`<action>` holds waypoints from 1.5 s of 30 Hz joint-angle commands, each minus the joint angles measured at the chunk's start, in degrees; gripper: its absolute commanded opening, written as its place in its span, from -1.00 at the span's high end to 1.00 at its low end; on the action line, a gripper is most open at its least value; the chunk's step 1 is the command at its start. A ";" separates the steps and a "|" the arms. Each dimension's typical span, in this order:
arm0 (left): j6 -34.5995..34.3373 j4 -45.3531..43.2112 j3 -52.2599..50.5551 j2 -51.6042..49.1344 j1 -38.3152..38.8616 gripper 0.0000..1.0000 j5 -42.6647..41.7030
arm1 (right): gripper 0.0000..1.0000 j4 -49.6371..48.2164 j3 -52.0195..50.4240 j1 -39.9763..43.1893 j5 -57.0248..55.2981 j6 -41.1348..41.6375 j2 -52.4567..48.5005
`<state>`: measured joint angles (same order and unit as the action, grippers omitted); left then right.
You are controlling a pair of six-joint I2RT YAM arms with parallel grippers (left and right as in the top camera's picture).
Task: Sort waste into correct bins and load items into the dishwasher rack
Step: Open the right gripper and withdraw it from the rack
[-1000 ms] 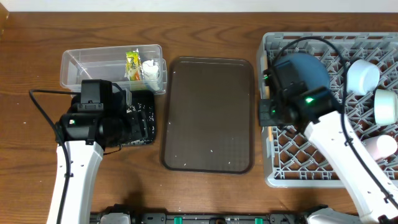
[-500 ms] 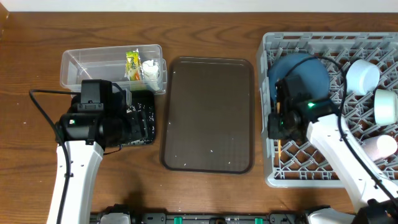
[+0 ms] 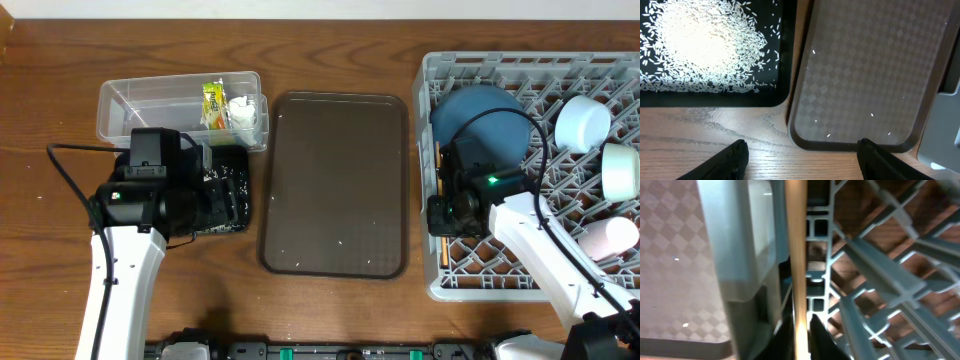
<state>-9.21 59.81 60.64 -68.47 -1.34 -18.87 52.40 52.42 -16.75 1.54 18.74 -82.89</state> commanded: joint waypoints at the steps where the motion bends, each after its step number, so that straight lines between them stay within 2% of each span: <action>1: -0.11 0.13 -0.44 -0.07 -0.24 -0.45 0.55 | 0.75 -0.57 -0.22 0.20 1.07 -0.20 -0.17; 17: -0.11 0.13 -0.44 -0.07 -0.20 -0.46 0.52 | 0.69 -2.75 0.63 0.20 6.82 1.16 1.75; 25: -0.09 0.09 -0.44 -0.07 -0.04 -0.46 0.50 | 0.65 -5.86 3.54 0.26 -4.31 3.89 9.90; 28: 0.28 -0.50 -0.44 -0.07 1.70 -0.46 0.50 | 0.53 -9.22 3.58 0.35 -5.27 1.92 11.39; 31: 2.45 -1.88 -0.44 -0.07 5.05 -0.46 0.55 | 0.51 -11.87 3.56 0.63 -6.32 -0.13 11.15; 35: 8.39 -4.33 -0.44 -0.07 10.34 -0.46 0.57 | 0.49 -15.85 3.56 1.84 -6.29 -8.59 10.60; 38: 11.91 -4.68 -0.42 -0.07 12.81 -0.46 0.59 | 0.49 -18.71 3.58 3.76 -6.27 -11.26 10.62; 41: 12.26 -3.82 -0.42 -0.07 14.05 -0.46 3.02 | 0.25 -19.61 3.72 7.13 -5.25 -11.28 10.62; 45: 11.91 0.90 -0.42 -0.07 14.01 -0.46 3.58 | -0.32 -14.99 3.72 12.13 -0.11 -11.06 10.62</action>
<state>0.97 58.72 60.64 -68.47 12.56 -17.08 35.75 55.29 -7.40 -1.93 8.88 -71.88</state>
